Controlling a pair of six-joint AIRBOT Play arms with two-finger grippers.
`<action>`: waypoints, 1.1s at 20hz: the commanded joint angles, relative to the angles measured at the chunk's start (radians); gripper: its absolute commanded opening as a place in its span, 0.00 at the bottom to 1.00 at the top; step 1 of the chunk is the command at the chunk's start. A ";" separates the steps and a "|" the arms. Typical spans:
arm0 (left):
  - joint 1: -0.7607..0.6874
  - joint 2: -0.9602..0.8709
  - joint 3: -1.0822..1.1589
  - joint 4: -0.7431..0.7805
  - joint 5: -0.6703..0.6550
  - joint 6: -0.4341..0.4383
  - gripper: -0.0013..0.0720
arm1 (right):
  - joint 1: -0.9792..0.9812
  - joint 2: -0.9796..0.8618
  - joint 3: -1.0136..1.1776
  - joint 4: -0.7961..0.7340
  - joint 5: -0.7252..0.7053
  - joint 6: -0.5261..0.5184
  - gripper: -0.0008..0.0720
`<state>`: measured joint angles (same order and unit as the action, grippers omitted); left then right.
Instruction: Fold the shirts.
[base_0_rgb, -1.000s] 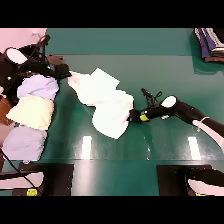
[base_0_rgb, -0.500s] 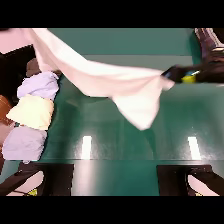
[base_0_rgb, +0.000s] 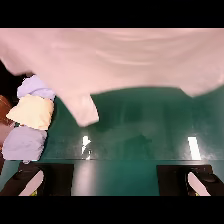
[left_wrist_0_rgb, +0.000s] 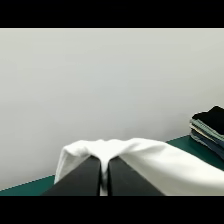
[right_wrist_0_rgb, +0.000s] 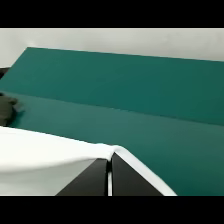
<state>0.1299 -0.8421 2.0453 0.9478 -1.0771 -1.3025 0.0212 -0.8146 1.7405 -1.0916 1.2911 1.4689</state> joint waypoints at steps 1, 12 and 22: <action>0.001 0.012 -0.019 -0.027 -0.043 -0.001 0.05 | -0.078 -0.045 0.136 -0.009 0.174 0.018 0.03; 0.001 -0.183 -0.926 -0.024 0.020 0.018 0.05 | 0.046 -0.585 -0.253 -0.010 0.185 0.054 0.03; 0.035 -0.571 -0.746 -0.123 0.136 0.076 0.73 | 0.042 -0.868 0.064 0.000 0.119 0.050 0.58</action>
<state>0.1425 -1.3602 1.2491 0.8291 -0.9119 -1.1984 0.0654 -1.6287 1.7161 -1.0958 1.3766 1.5200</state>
